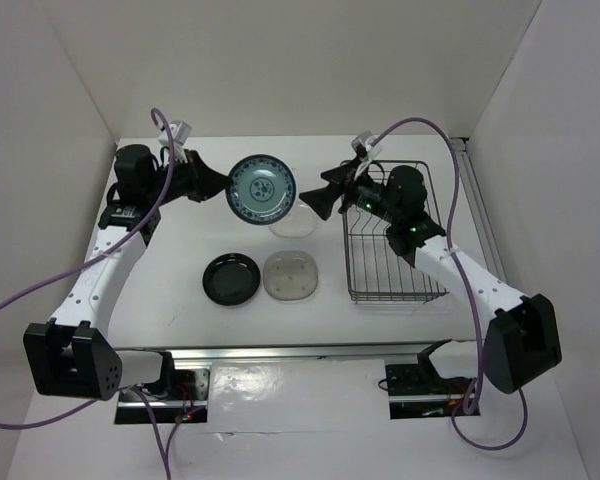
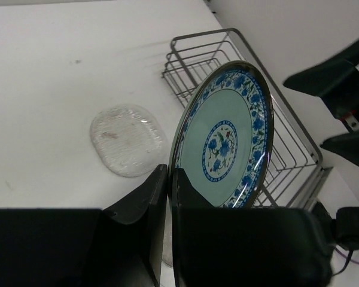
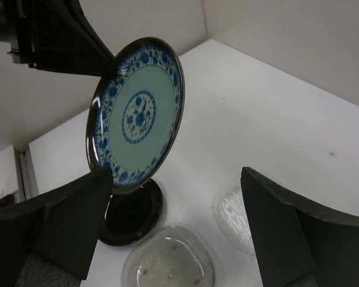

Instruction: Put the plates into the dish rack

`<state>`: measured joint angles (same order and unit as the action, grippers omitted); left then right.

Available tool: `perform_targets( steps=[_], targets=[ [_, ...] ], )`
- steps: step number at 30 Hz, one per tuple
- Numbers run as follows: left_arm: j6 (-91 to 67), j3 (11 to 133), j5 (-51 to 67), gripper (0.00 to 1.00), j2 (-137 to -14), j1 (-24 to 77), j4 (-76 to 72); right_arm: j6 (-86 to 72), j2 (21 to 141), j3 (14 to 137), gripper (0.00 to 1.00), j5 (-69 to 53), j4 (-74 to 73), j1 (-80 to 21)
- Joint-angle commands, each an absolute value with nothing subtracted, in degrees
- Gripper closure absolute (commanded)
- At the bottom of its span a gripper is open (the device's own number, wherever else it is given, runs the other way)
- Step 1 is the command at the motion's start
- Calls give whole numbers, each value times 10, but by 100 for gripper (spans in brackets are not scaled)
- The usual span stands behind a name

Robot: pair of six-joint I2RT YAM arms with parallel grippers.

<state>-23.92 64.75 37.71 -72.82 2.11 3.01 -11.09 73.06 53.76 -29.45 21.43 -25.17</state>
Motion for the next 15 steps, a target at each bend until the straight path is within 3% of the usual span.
perform_targets(
  steps=[1, 7, 9, 12, 15],
  targets=[
    [-229, 649, 453, 100, -717, 33, -68, -126, 777, 579, 6, -338, 288, -244],
    [-246, 642, 489, 100, -717, 50, -88, -162, 832, 600, 12, -372, 325, -244],
    [-246, 642, 495, 100, -722, 50, -88, -174, 839, 600, 22, -378, 338, -244],
    [-246, 642, 495, 100, -728, 56, -94, -199, 851, 606, 49, -403, 359, -244],
    [-246, 642, 489, 100, -734, 62, -94, -225, 857, 606, 59, -417, 377, -244]
  ],
)
